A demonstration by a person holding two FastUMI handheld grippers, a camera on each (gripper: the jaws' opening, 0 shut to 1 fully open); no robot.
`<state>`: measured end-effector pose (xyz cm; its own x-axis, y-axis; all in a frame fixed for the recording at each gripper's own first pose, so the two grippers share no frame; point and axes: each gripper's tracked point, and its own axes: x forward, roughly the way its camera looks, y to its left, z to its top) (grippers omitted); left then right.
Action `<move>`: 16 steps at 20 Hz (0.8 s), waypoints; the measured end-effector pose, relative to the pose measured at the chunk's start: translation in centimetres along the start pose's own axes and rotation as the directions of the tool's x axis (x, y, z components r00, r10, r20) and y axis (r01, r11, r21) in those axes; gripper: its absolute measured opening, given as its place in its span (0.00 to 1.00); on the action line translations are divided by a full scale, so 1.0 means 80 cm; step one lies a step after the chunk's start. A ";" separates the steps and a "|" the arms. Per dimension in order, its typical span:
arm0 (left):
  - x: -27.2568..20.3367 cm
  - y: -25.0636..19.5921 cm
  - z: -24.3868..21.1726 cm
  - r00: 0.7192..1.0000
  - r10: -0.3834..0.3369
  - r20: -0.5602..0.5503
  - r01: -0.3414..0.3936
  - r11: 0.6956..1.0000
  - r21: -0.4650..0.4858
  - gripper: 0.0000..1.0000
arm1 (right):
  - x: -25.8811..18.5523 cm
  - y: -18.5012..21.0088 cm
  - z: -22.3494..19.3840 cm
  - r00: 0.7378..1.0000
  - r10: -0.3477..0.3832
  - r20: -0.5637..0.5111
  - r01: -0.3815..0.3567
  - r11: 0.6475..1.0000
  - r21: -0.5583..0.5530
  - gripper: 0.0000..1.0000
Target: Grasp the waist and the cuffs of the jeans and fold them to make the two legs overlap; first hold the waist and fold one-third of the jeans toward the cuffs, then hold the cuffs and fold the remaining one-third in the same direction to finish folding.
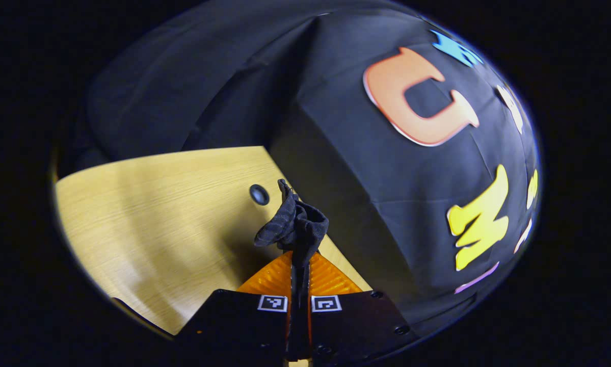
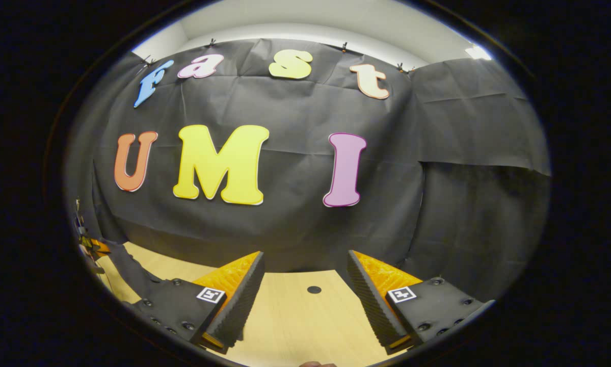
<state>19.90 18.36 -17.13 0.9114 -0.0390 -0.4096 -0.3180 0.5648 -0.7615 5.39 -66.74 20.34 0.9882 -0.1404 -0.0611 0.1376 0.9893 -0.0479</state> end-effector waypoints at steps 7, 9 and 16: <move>-0.040 -0.137 -0.038 0.994 -0.097 0.052 0.076 0.947 0.312 0.04 | -0.011 -0.048 0.011 0.999 -0.025 0.021 0.025 0.999 0.027 1.00; -0.046 -0.178 -0.065 0.991 -0.132 0.030 0.111 0.919 0.379 0.03 | -0.014 -0.063 0.008 0.999 -0.028 0.018 0.028 0.999 0.038 0.99; -0.064 -0.286 -0.186 0.976 -0.205 -0.074 0.213 0.823 0.527 0.03 | -0.022 -0.120 0.002 0.999 -0.050 0.016 0.049 0.997 0.064 0.99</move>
<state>18.65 -6.62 -5.10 0.9356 -0.2148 -0.2802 0.0699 0.8906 -0.4493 2.34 -75.98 21.09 0.9811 -0.1887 -0.0430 0.1894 0.9818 0.0130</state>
